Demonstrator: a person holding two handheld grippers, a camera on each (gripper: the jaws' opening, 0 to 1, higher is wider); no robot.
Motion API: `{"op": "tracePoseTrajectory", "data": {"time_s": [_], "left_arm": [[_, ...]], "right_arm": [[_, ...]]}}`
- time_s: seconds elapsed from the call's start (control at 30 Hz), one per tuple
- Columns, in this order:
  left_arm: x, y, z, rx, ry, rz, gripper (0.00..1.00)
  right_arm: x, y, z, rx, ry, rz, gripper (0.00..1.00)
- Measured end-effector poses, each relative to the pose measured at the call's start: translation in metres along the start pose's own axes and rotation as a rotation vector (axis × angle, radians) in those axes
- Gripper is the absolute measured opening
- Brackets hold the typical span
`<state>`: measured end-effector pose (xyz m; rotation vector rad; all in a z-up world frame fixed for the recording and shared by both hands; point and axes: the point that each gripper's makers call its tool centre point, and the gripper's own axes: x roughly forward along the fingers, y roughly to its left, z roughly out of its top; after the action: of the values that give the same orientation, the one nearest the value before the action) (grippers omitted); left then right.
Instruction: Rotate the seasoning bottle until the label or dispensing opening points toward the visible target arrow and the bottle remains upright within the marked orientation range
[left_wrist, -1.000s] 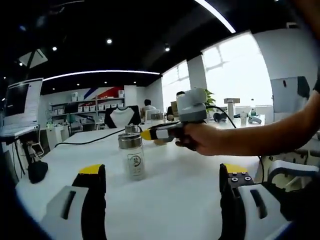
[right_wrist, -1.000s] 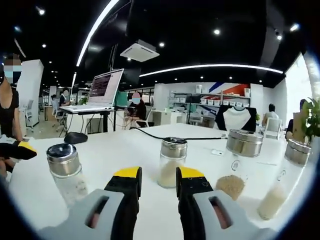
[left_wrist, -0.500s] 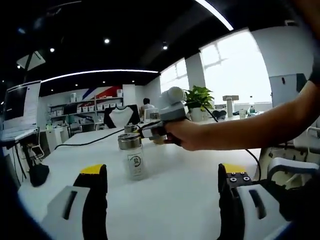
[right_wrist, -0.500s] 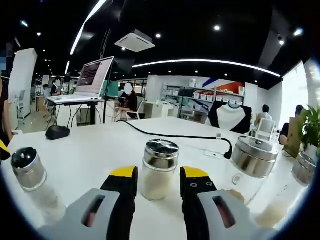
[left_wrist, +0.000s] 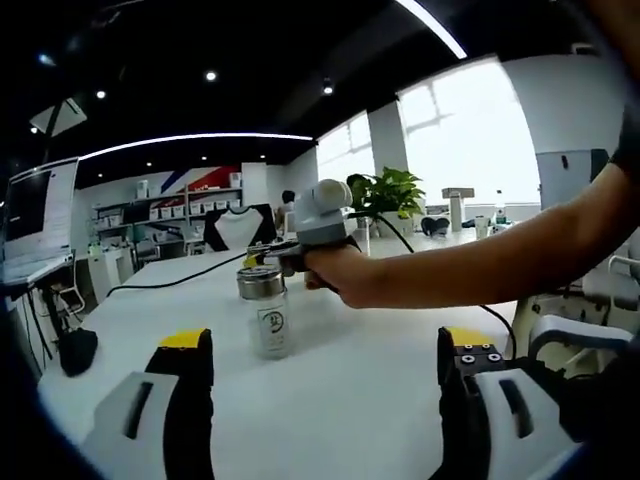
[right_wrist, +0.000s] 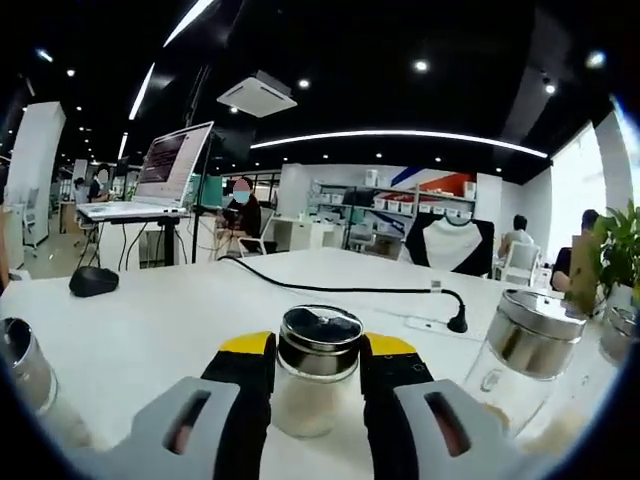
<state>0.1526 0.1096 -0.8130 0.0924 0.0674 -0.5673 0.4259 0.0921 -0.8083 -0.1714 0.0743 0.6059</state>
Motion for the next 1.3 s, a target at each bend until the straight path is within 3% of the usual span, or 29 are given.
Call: {"op": "tracePoseTrajectory", "data": {"time_s": [0.1,0.3,0.37,0.57,0.67,1.03,1.3], "left_arm": [[0.000,-0.003,0.001,-0.041,-0.007,-0.030,0.98],[0.002,-0.004,-0.001,-0.028,-0.002,-0.031,0.98],[0.003,-0.005,-0.001,-0.026,-0.001,-0.040,0.97],[0.001,-0.005,-0.001,-0.020,-0.007,-0.041,0.95],[0.001,-0.004,0.000,-0.019,-0.012,-0.036,0.95],[0.003,-0.017,0.003,-0.029,-0.037,-0.031,0.87],[0.003,-0.035,0.001,-0.071,-0.056,-0.052,0.72]], "right_arm": [[0.003,-0.001,0.001,0.008,-0.004,-0.006,0.32],[0.000,-0.004,0.003,0.044,-0.009,0.009,0.31],[-0.011,0.005,0.013,0.135,-0.043,0.055,0.31],[-0.044,0.017,0.038,0.088,-0.093,0.093,0.31],[-0.059,0.020,0.041,0.079,-0.097,0.106,0.31],[-0.116,0.030,0.030,0.024,-0.080,0.145,0.31],[-0.169,0.048,0.023,-0.002,-0.104,0.173,0.31]]}}
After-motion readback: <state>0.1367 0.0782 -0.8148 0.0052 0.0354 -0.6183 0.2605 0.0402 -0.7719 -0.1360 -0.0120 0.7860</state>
